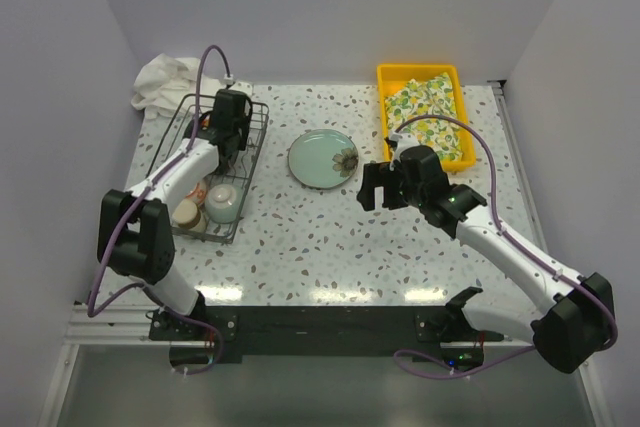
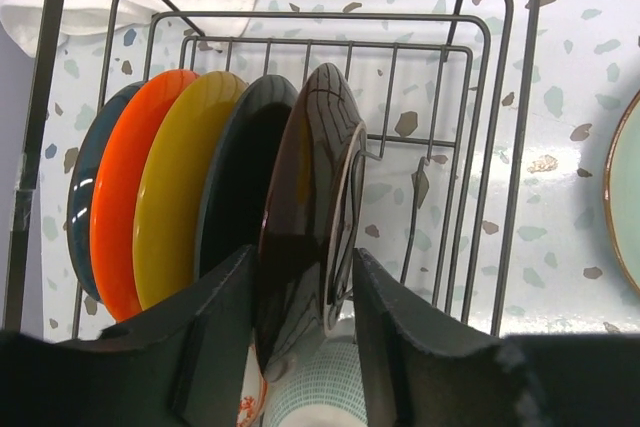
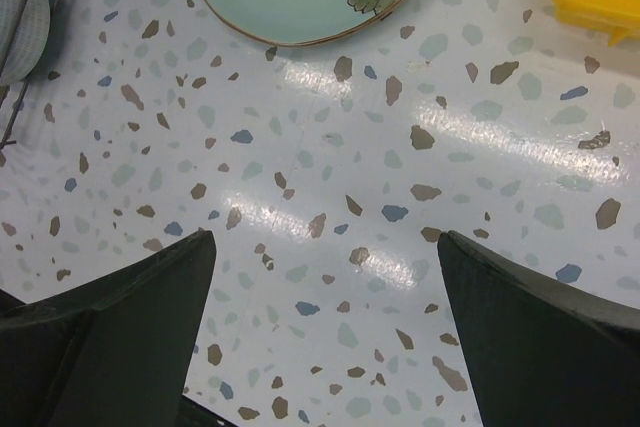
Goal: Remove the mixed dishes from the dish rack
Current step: Pick up the plate from the dish rack.
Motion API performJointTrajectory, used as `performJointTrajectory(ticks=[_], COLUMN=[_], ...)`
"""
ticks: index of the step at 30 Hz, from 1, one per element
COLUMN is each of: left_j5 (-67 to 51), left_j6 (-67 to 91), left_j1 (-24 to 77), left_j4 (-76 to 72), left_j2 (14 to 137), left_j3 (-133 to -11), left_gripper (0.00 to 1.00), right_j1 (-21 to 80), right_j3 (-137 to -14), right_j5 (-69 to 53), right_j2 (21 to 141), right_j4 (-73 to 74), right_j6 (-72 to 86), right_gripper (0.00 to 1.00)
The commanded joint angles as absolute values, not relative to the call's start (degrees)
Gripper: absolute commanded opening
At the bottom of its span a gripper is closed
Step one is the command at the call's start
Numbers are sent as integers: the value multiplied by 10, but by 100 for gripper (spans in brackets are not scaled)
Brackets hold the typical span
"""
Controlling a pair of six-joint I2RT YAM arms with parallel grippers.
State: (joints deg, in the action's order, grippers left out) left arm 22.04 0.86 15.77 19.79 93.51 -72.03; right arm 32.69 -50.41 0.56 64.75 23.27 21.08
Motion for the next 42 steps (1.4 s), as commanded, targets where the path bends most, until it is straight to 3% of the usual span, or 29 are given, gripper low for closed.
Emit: performJointTrajectory(ticks=[1, 8, 27, 37, 42], left_j5=[214, 187, 107, 77, 61], left_j6=[3, 5, 9, 10, 11], left_j1=[147, 135, 108, 97, 94], left_j4=[187, 199, 238, 263, 285], left_j2=[948, 962, 977, 953, 931], left_j3=[-750, -759, -768, -783, -806], left_gripper=[44, 35, 39, 17, 15], right_j1=[328, 327, 328, 328, 327], right_j3=[-504, -504, -496, -491, -492], right_j5=[14, 13, 3, 1, 2], right_j2=[635, 637, 639, 631, 633], right_j4=[230, 232, 228, 226, 222], right_j6=[201, 200, 207, 211, 214], right_gripper=[97, 97, 97, 97, 97])
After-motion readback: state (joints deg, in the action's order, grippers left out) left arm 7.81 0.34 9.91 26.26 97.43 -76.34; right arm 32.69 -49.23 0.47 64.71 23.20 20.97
